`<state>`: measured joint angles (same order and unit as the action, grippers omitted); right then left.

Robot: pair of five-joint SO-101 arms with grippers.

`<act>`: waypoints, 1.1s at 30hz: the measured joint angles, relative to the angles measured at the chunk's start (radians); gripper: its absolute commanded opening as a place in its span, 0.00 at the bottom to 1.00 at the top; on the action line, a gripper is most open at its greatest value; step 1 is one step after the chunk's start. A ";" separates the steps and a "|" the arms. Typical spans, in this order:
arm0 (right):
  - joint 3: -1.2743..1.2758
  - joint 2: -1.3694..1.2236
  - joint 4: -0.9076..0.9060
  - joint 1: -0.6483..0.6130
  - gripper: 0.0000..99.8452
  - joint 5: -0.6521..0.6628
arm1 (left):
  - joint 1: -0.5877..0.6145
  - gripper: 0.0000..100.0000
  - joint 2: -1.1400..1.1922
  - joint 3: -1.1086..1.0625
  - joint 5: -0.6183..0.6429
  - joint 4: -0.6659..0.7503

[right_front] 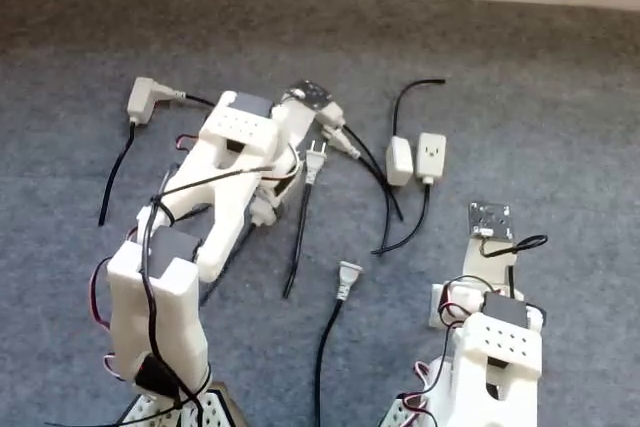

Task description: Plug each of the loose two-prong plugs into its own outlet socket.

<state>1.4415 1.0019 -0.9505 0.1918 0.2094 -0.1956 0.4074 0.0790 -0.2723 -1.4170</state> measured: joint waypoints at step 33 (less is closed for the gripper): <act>0.000 0.000 0.000 -0.044 0.50 0.000 | -0.206 0.06 -1.263 -1.379 -0.709 0.224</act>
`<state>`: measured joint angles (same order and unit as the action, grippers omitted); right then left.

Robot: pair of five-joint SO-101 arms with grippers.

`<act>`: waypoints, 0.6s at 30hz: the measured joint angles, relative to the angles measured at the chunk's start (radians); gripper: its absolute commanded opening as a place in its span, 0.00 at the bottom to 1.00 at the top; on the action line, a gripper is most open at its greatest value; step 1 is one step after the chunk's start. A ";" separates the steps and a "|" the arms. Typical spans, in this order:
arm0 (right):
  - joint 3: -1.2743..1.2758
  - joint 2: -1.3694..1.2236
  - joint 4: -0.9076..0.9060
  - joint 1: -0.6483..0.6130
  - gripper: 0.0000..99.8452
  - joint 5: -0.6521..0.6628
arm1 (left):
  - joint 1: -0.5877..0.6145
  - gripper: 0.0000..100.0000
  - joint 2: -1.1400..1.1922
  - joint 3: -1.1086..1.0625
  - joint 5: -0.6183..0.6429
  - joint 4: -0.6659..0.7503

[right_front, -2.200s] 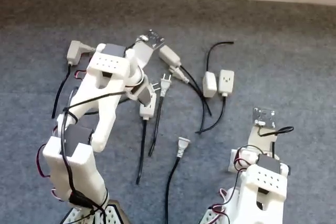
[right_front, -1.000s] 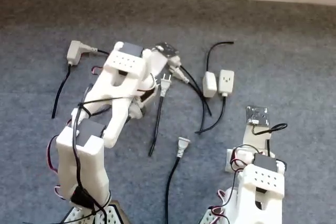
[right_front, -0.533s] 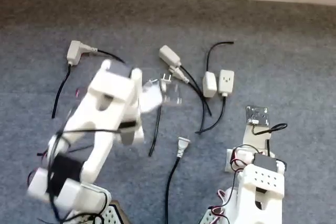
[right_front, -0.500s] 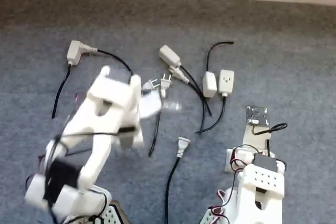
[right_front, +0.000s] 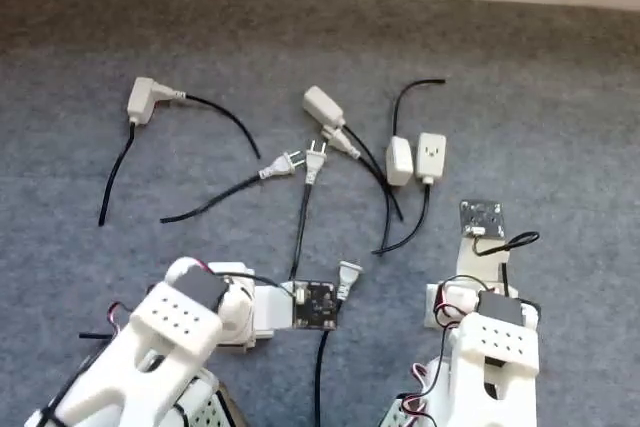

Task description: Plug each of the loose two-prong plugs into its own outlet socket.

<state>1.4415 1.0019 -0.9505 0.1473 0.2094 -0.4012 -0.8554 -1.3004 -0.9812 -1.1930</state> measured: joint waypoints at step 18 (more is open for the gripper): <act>0.000 0.000 0.000 -0.006 0.50 0.000 | 0.190 0.33 -0.100 0.373 0.101 -0.155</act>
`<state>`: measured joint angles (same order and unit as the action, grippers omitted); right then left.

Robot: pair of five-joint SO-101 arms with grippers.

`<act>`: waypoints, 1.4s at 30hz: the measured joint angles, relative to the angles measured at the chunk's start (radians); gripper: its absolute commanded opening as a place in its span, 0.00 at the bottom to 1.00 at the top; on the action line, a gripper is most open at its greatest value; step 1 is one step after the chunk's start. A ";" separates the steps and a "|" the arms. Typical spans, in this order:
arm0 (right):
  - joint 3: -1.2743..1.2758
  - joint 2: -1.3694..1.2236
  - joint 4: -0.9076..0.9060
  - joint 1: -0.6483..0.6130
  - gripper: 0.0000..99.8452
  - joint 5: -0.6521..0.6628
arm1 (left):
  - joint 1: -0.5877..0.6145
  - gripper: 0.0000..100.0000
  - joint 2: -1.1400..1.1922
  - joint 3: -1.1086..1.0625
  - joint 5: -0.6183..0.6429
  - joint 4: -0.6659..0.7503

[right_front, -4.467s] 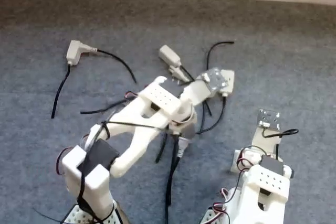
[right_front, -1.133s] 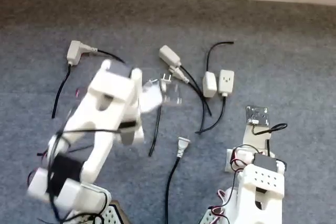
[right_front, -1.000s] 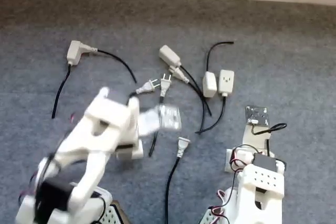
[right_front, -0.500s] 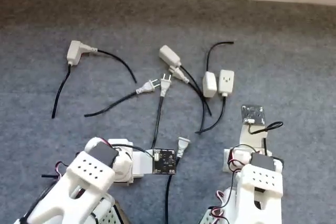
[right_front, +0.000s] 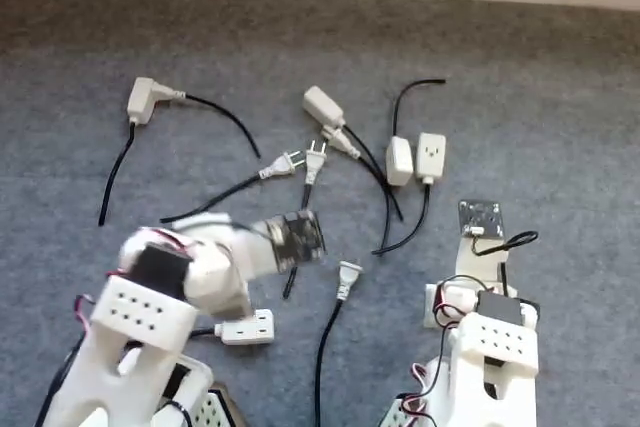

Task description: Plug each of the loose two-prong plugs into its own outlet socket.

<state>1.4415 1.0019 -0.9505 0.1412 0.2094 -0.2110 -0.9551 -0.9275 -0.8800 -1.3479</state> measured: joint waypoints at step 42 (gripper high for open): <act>0.023 0.003 0.000 0.000 0.50 0.000 | 0.095 0.03 1.580 1.214 0.029 0.110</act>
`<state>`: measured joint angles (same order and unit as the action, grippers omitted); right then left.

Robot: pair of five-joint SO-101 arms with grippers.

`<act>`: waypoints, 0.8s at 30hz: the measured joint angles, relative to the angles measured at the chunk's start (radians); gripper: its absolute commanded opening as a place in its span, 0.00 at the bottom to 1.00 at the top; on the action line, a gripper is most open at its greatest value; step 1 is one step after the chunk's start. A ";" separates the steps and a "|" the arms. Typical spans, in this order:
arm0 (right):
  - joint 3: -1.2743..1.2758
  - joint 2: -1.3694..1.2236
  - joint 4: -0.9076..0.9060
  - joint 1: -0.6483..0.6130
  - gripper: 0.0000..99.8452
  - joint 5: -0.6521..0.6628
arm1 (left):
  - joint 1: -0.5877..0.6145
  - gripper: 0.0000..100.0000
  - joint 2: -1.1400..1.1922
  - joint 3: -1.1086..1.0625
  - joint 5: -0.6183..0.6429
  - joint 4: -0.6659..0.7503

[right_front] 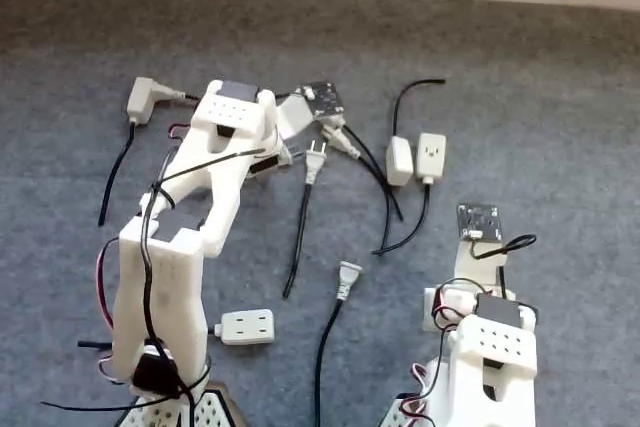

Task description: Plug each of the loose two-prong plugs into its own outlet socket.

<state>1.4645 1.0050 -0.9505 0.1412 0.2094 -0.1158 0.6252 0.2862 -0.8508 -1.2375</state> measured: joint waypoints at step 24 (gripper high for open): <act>-0.282 0.000 -0.304 0.130 0.50 0.106 | -0.311 0.03 -0.364 -0.069 0.103 -0.433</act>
<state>1.1822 1.0050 -1.2543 0.2716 0.3153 -0.4273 0.2616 0.2171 -0.7480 -1.6701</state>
